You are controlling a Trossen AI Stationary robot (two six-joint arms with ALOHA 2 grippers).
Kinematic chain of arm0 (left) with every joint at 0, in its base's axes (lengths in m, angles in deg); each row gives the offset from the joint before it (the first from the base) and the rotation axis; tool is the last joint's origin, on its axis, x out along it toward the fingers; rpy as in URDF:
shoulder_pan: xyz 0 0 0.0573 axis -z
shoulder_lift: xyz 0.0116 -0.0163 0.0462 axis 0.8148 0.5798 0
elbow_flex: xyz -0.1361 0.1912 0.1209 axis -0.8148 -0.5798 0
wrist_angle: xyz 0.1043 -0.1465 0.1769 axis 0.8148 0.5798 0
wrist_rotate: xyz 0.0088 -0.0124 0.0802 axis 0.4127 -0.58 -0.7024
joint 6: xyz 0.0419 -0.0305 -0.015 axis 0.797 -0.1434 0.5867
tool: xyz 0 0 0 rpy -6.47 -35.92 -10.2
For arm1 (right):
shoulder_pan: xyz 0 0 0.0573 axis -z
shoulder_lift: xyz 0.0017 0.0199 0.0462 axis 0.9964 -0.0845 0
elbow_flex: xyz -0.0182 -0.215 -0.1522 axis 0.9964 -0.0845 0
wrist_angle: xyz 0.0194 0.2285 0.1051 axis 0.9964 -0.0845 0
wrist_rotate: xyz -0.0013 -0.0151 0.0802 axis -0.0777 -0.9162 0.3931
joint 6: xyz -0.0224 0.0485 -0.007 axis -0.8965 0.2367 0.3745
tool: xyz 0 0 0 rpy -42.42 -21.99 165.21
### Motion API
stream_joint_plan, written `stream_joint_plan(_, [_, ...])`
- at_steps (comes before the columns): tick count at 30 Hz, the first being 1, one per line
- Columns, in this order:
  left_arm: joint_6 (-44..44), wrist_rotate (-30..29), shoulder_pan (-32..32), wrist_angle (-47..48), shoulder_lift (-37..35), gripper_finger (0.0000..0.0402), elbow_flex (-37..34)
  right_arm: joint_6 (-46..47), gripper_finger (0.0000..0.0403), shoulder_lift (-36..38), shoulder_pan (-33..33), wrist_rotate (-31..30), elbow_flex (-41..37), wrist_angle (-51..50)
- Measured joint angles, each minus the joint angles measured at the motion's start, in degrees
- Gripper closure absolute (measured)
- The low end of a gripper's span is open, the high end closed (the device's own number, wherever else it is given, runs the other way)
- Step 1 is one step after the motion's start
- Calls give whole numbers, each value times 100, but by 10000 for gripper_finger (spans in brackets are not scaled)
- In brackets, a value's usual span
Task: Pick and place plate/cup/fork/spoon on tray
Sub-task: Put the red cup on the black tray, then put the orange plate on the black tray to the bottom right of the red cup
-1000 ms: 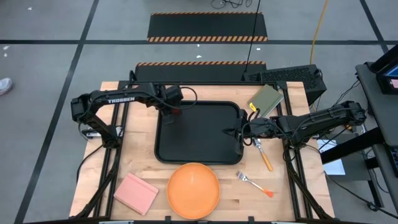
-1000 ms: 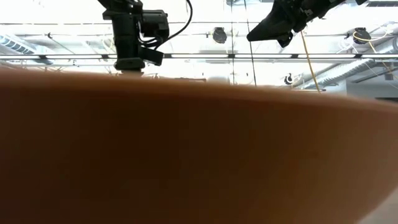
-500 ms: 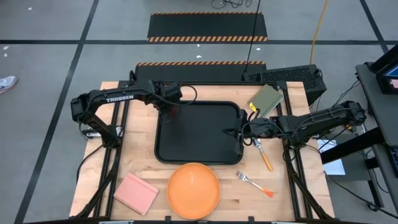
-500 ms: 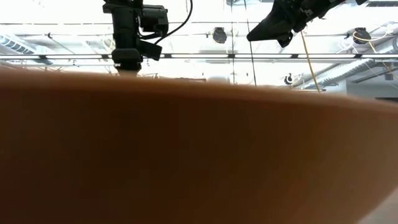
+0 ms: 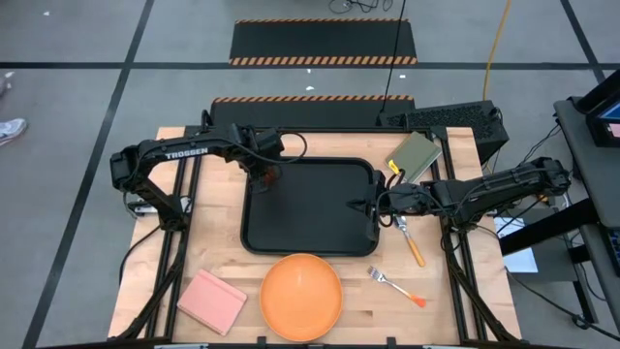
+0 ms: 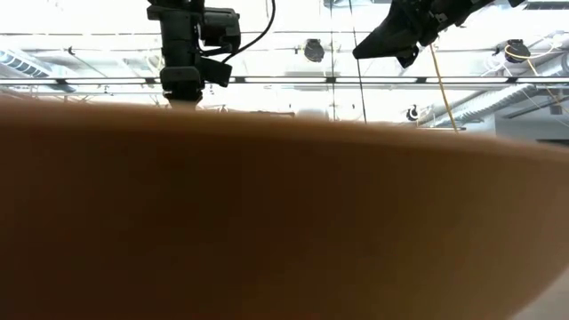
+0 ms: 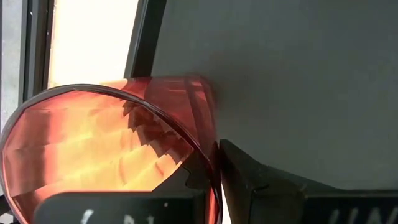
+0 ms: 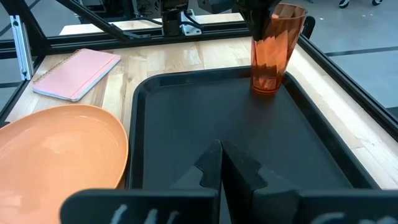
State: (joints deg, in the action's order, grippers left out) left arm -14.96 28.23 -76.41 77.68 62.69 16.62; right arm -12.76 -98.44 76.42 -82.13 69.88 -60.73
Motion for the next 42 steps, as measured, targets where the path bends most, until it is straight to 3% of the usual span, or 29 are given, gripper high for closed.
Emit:
stream_joint_plan(7, [-64,-8,0,-4,0,364,0,0,403,0,0,0,0,0])
stream_joint_plan(19, [-518,-441,1,18,-9,258,0,-1,403,0,0,0,0,0])
stream_joint_plan(30, [-1076,-429,193,-17,-848,252,4,0,403,0,0,0,0,-2])
stream_joint_plan(37, [-1726,-438,683,-15,-1572,252,3,5,403,0,-79,0,0,-19])
stream_joint_plan(42, [-2351,-765,1670,-52,-1924,252,3,156,402,-44,-271,118,0,-8])
